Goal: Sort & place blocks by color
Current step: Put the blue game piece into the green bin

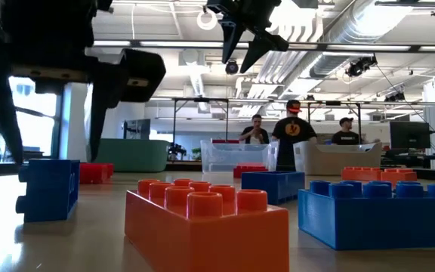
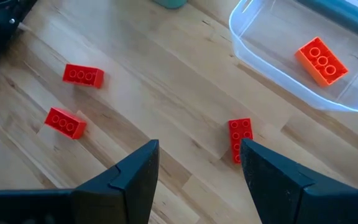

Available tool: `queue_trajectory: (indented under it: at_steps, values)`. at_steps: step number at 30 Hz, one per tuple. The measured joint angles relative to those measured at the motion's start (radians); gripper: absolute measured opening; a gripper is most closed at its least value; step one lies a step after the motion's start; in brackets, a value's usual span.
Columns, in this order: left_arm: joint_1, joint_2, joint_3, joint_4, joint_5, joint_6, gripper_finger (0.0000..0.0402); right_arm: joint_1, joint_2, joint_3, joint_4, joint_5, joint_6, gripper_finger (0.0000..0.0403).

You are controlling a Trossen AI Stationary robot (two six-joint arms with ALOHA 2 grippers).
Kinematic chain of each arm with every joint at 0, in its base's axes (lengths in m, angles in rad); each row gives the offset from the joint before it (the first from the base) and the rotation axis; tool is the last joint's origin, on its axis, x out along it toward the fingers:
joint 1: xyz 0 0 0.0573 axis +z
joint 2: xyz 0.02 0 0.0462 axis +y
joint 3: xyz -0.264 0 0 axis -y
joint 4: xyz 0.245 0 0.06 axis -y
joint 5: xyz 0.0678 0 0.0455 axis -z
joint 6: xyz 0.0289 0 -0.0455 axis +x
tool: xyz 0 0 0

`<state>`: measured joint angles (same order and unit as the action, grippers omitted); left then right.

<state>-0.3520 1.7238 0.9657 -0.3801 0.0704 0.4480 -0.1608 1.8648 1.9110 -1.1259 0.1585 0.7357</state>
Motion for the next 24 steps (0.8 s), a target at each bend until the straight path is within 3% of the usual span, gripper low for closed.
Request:
queue_trajectory:
  at_steps: [13, 17, 22, 24]
  values:
    - [-0.013, 0.072, 0.001, 0.082, -0.015, -0.052, 0.0194, 0.022, 0.000, -0.001, -0.014, 0.000, 0.001, 0.0211]
    - [-0.013, 0.084, 0.000, 0.079, -0.033, -0.075, 0.0157, 0.034, 0.000, -0.001, -0.020, 0.000, 0.001, 0.0211]
    - [-0.013, 0.085, 0.001, 0.079, -0.033, -0.081, 0.0077, 0.048, 0.000, -0.001, -0.024, 0.000, -0.002, 0.0211]
    - [-0.008, 0.085, 0.002, 0.079, -0.033, -0.083, 0.0065, 0.051, 0.000, -0.001, -0.039, -0.001, -0.002, 0.0211]
